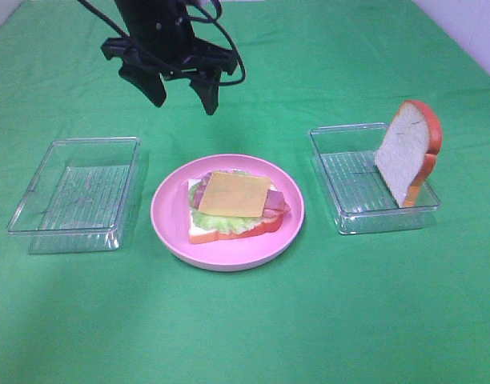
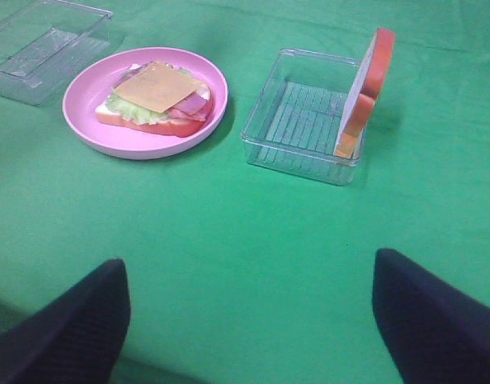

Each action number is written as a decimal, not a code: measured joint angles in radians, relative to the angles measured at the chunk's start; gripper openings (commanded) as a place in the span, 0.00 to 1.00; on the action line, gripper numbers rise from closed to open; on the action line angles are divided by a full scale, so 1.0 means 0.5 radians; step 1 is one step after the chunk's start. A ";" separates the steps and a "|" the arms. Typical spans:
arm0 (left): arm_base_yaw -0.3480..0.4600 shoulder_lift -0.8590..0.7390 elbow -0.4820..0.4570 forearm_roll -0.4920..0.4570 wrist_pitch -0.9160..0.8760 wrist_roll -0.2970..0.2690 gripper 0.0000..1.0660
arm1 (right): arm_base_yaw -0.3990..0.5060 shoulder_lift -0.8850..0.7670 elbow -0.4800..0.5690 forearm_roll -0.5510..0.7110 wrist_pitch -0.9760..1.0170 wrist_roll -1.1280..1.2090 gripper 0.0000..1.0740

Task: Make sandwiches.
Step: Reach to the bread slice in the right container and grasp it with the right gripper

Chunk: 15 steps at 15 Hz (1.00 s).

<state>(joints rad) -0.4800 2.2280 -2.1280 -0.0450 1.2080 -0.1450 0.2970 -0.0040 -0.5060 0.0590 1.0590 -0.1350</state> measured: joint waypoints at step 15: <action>0.000 -1.428 1.012 0.104 0.008 0.016 0.69 | 0.000 0.000 0.000 0.000 0.000 0.000 0.71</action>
<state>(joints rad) -0.4800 1.5140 -1.6220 0.0070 1.2120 -0.1370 0.2970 -0.0040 -0.5060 0.0590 1.0590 -0.1350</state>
